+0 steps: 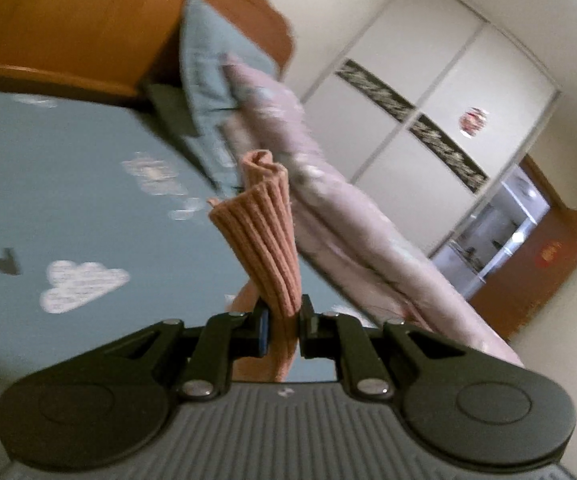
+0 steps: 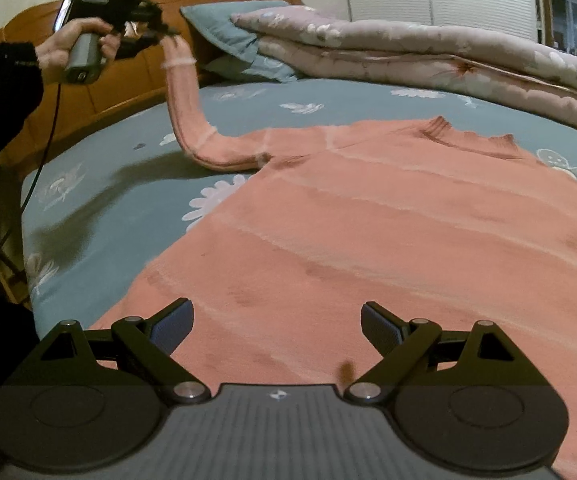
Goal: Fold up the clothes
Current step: 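Lift the sleeve with the left tool and fold it across the sweater body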
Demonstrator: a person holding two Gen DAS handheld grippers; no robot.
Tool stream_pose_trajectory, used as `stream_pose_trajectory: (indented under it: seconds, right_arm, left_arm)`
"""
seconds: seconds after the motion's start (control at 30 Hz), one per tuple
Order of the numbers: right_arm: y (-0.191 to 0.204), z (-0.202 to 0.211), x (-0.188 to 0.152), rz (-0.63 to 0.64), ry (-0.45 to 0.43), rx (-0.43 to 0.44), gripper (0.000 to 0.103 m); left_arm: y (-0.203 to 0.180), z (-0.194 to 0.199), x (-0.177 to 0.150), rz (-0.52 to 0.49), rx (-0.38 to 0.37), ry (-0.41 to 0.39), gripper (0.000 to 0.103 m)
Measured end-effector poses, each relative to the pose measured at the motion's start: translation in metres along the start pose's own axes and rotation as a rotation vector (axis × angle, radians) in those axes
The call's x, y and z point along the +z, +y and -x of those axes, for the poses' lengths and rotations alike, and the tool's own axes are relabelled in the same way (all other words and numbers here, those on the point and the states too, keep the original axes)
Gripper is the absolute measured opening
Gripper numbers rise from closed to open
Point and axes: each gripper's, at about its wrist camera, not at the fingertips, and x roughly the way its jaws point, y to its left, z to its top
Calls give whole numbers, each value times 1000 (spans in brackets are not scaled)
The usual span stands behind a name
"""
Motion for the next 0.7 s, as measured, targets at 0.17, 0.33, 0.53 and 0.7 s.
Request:
stream_pose_trajectory:
  seconds: [0.17,0.33,0.53,0.7]
  right_arm:
    - [-8,8,2,-21,-18,-8,94]
    - [-13,15,3,-32,-40,-15,94]
    - [-17,20,3,-33,-54,-22,94]
    - [-21,24,3,-46,-64,-26,94]
  left_arm:
    - [-49,-8,-18,-22,-94,36,11]
    - [-87,-17,-36,-43,-170,79,11]
    - [-123,-23,-58,-49,-257,120,11]
    - [-150,-26,-74,-52,-325,155,11]
